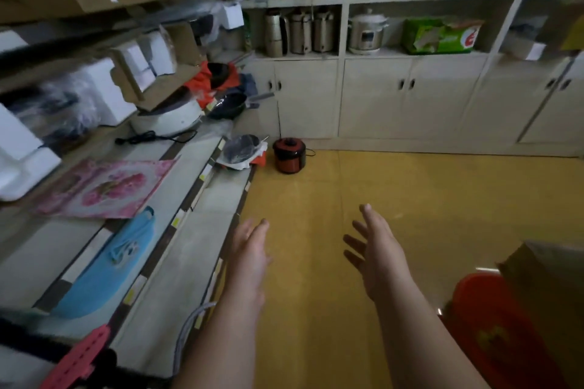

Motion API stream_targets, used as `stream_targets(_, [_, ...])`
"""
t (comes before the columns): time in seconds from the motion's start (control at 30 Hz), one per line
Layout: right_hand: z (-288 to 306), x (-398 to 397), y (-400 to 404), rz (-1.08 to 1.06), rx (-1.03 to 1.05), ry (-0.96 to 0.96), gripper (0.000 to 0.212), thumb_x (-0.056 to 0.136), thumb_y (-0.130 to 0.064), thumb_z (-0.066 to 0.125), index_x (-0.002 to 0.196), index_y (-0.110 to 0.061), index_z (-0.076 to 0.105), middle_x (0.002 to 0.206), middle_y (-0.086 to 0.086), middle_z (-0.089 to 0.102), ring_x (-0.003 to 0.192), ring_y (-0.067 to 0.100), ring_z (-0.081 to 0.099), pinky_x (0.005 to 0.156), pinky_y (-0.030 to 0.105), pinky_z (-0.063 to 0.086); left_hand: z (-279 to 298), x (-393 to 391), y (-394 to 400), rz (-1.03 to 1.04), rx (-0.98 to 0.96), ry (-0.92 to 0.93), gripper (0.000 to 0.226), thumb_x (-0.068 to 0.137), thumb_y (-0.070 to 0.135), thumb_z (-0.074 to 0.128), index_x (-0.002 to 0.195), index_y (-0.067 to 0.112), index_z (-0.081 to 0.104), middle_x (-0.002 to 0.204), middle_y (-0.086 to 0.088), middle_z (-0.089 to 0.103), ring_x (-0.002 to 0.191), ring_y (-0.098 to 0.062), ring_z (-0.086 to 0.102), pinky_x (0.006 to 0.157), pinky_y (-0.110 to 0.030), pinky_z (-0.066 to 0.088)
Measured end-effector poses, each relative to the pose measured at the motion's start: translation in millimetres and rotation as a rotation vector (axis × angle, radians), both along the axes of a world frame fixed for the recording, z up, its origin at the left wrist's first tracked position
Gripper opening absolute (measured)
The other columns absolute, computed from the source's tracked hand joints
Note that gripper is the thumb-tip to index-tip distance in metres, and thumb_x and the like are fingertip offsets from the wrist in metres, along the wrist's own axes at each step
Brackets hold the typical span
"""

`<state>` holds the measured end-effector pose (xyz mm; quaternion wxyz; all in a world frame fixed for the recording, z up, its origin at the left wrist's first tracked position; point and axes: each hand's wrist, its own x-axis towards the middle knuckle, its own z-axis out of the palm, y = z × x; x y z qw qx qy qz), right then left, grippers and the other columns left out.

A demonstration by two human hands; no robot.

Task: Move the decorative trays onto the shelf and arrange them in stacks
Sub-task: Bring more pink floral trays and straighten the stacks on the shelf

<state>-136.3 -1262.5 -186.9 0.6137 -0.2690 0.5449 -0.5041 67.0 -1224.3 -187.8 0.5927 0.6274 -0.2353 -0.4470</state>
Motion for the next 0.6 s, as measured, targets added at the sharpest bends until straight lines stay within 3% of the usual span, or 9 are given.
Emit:
stream_targets(0.13, [-4.2,33.9,-54.8,0.107,0.069,-0.016,0.057,0.101,-0.064,0.060,0.151,-0.036,0.057,0.145,-0.002,0.061,0.119,0.025,0.066,0.106,0.053,0.054,-3.8,23.9,-35.5,0.096,0.035,0.020,0.056,0.108,0.038,0.062,0.161,0.029,0.044,0.156,-0.002,0.054,0.140,-0.025,0.055,0.095,-0.040,0.052])
stream_targets(0.27, [-11.3,74.9,-92.1,0.267,0.095,0.003,0.048,0.099,-0.062,0.064,0.143,-0.041,0.058,0.139,-0.007,0.063,0.119,0.024,0.067,0.105,0.052,0.055,-11.3,62.6,-65.9,0.245,0.083,0.087,0.059,0.109,0.040,0.058,0.164,0.029,0.039,0.160,-0.004,0.051,0.142,-0.028,0.052,0.110,-0.047,0.045])
stream_targets(0.43, [-24.1,125.1,-154.9,0.373,0.113,0.038,0.054,0.099,-0.061,0.065,0.146,-0.038,0.057,0.139,-0.007,0.063,0.119,0.024,0.067,0.105,0.051,0.055,-28.6,115.4,-112.5,0.360,0.090,0.133,0.060,0.110,0.039,0.059,0.165,0.030,0.038,0.158,-0.002,0.051,0.140,-0.028,0.054,0.105,-0.045,0.049])
stream_targets(0.6, [-21.2,196.9,-216.2,0.555,0.076,0.154,0.037,0.100,-0.059,0.063,0.133,-0.043,0.060,0.137,-0.008,0.063,0.118,0.023,0.066,0.105,0.050,0.055,-53.7,186.4,-159.3,0.553,0.047,0.377,0.062,0.108,0.054,0.055,0.163,0.028,0.041,0.165,-0.004,0.046,0.143,-0.033,0.052,0.101,-0.046,0.049])
